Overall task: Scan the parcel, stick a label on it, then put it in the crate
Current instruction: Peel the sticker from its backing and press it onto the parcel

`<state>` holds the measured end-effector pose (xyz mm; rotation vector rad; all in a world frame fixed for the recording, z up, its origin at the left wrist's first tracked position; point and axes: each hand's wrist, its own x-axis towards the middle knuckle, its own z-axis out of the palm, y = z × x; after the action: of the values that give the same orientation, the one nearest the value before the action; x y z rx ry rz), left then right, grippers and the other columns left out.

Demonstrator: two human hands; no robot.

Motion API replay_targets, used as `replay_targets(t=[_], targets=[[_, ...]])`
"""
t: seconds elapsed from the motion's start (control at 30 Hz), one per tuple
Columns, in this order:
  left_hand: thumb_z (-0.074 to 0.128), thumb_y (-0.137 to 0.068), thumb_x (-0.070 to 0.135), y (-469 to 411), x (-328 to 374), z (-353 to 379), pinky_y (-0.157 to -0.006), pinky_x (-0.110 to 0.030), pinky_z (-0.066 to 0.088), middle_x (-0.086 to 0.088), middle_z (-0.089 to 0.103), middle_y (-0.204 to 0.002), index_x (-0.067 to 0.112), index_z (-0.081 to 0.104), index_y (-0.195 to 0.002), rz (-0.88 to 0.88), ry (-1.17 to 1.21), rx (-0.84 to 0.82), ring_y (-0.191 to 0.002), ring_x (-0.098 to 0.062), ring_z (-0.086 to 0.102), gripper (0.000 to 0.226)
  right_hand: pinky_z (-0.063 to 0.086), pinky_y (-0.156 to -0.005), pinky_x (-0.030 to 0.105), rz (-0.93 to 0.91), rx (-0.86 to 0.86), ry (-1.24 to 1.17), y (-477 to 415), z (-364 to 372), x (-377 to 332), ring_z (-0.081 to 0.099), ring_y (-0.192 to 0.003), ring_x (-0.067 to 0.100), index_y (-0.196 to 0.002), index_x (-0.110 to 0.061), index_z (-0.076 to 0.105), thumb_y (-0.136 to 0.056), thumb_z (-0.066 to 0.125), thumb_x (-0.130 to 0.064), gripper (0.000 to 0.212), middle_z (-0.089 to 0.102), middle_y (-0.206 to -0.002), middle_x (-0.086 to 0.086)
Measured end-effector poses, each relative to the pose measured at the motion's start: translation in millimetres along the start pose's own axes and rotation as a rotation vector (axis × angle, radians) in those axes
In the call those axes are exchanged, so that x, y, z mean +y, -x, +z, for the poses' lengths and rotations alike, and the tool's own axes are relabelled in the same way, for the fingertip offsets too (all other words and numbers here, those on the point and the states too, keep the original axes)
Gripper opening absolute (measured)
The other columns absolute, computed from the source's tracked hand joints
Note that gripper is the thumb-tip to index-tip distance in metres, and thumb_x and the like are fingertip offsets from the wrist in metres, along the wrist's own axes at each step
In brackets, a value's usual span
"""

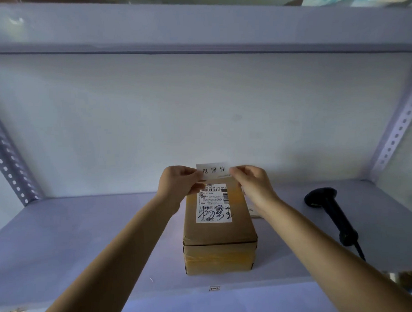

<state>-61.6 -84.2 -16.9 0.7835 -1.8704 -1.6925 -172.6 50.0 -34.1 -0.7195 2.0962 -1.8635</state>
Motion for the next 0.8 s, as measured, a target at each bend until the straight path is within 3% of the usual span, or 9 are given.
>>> replay_targets(t=[0.1,0.2,0.3,0.4,0.5,0.57,0.67,0.8], targets=[[0.067,-0.089,0.009,-29,7,1,-0.058,-0.023,0.059,-0.008,0.070,-0.079,0.005,0.065,-0.088,-0.020,-0.083,0.041,-0.054,-0.013,0.068,0.005,0.034,-0.055,0.026,0.012,0.000,0.073,-21,6,-12,0.045,-0.055,0.010,-0.070,-0.012,0.061,-0.090,0.060,-0.021,0.022,0.050,-0.058,-0.004],[0.068,-0.089,0.018,-54,12,2,-0.074,-0.035,0.058,-0.007,0.066,-0.084,0.015,0.063,-0.076,-0.043,-0.268,0.053,-0.065,-0.017,0.061,0.015,0.029,-0.055,0.028,0.044,0.013,0.094,-40,9,-13,0.038,-0.058,0.017,-0.077,-0.006,0.056,-0.089,0.058,-0.022,0.020,0.042,-0.064,0.005],[0.068,-0.089,0.018,-67,12,4,-0.061,-0.030,0.050,-0.008,0.063,-0.082,0.010,0.067,-0.083,-0.085,-0.344,0.037,-0.063,-0.019,0.055,0.010,0.026,-0.059,0.028,0.096,-0.036,0.160,-54,12,-2,0.035,-0.063,0.018,-0.080,-0.008,0.054,-0.090,0.057,-0.023,0.018,0.039,-0.068,0.009],[0.070,-0.087,0.020,-72,5,9,-0.046,-0.022,0.037,-0.003,0.060,-0.076,0.012,0.068,-0.087,-0.115,-0.398,0.046,-0.054,-0.014,0.043,0.008,0.032,-0.065,0.031,0.143,0.002,0.210,-62,17,12,0.047,-0.068,0.020,-0.082,0.013,0.061,-0.089,0.058,-0.021,0.035,0.052,-0.076,0.012],[0.072,-0.085,0.022,-75,-9,15,-0.041,-0.022,0.038,-0.005,0.068,-0.088,0.012,0.072,-0.091,-0.139,-0.388,0.059,-0.059,-0.015,0.053,0.012,0.038,-0.067,0.031,0.154,0.050,0.285,-63,21,22,0.053,-0.069,0.022,-0.091,0.011,0.067,-0.090,0.058,-0.021,0.033,0.060,-0.078,0.010],[0.072,-0.084,0.024,-78,-20,18,-0.046,-0.024,0.046,-0.007,0.071,-0.100,0.010,0.070,-0.098,-0.152,-0.371,0.072,-0.073,-0.018,0.063,0.019,0.038,-0.064,0.029,0.142,0.069,0.328,-64,24,26,0.055,-0.071,0.022,-0.090,0.008,0.070,-0.090,0.057,-0.021,0.032,0.062,-0.077,0.009],[0.075,-0.081,0.028,-80,-30,19,-0.071,-0.034,0.058,-0.010,0.067,-0.112,0.008,0.061,-0.116,-0.174,-0.346,0.108,-0.094,-0.024,0.068,0.042,0.036,-0.055,0.025,0.106,0.089,0.399,-64,30,33,0.058,-0.074,0.021,-0.088,0.002,0.071,-0.092,0.053,-0.023,0.031,0.064,-0.078,0.006],[0.073,-0.083,0.029,-78,-31,18,-0.071,-0.031,0.051,-0.011,0.063,-0.120,0.004,0.055,-0.126,-0.167,-0.377,0.103,-0.101,-0.024,0.064,0.052,0.032,-0.048,0.020,0.059,0.110,0.420,-62,32,38,0.054,-0.067,0.012,-0.083,-0.006,0.064,-0.094,0.051,-0.023,0.024,0.060,-0.076,0.002]])
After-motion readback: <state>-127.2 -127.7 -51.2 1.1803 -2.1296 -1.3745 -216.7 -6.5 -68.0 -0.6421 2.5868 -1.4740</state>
